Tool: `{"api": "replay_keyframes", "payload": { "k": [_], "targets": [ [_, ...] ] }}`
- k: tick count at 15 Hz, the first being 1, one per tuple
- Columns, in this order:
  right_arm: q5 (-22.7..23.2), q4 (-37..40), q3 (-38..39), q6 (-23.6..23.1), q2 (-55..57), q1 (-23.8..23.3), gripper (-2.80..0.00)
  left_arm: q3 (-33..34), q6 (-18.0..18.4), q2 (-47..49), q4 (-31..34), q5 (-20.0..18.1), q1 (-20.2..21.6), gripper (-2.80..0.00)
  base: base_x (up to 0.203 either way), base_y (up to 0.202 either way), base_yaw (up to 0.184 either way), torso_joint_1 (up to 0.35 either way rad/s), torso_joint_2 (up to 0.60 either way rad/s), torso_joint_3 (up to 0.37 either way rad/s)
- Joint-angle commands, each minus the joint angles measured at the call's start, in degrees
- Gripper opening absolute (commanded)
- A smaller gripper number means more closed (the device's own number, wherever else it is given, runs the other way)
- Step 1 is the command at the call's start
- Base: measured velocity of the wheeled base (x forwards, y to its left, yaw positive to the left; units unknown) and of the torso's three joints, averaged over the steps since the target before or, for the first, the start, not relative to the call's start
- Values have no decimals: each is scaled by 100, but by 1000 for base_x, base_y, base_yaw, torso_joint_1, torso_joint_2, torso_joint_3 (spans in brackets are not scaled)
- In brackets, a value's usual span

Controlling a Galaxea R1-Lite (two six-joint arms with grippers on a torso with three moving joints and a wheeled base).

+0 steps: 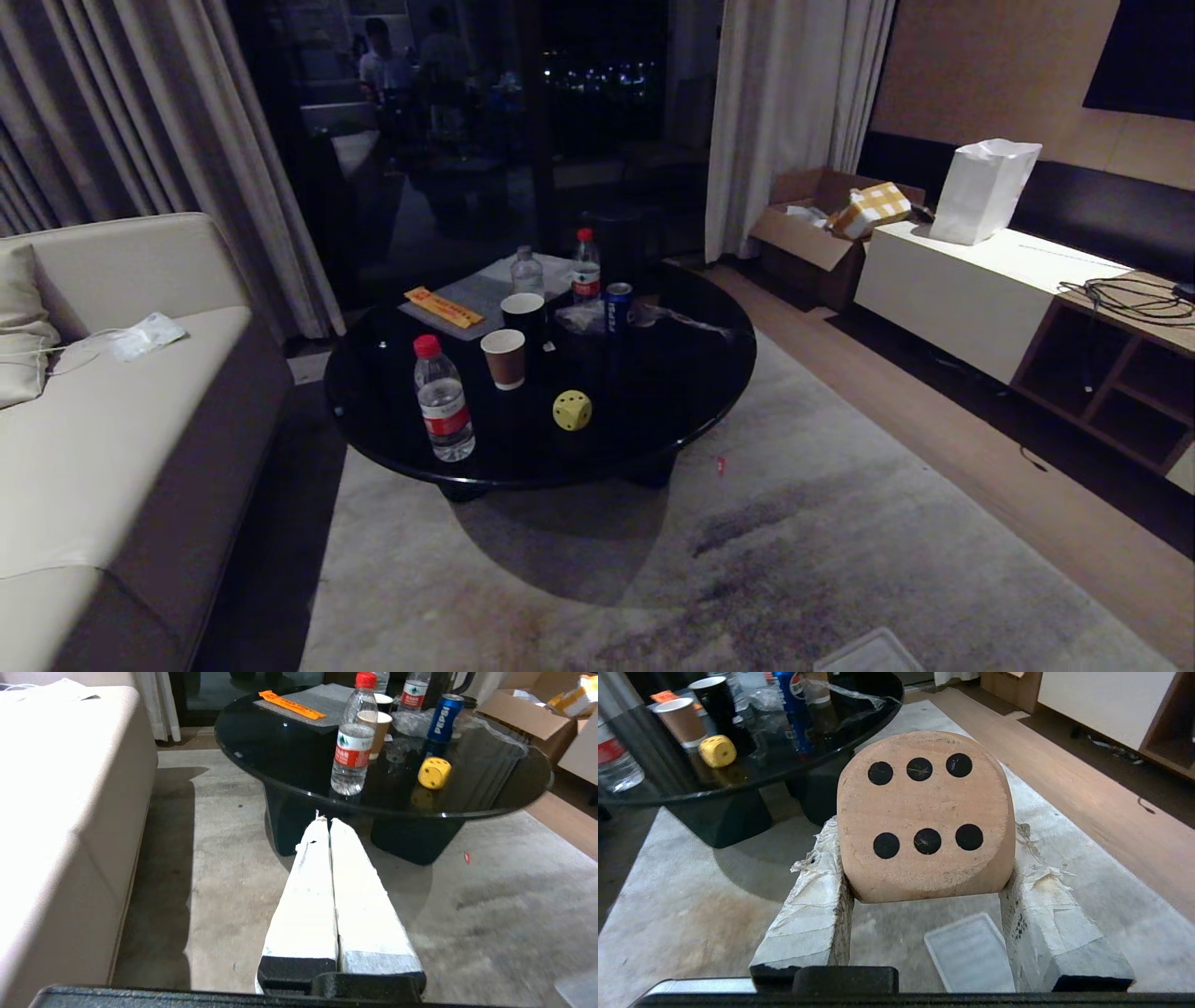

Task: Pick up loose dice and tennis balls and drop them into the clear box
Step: Put the toys in the box

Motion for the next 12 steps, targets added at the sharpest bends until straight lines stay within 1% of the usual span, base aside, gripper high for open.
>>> {"api": "replay_keyframes", "payload": {
  "k": [1,12],
  "targets": [
    [0,-6,0,1,7,0,-280,9,-6,9,0,6,0,-280,-185,0,-1,2,7,2],
    [0,3,0,-8,7,0,-280,9,-6,9,0,6,0,-280,-183,0,-2,2,2,1]
  ]
}}
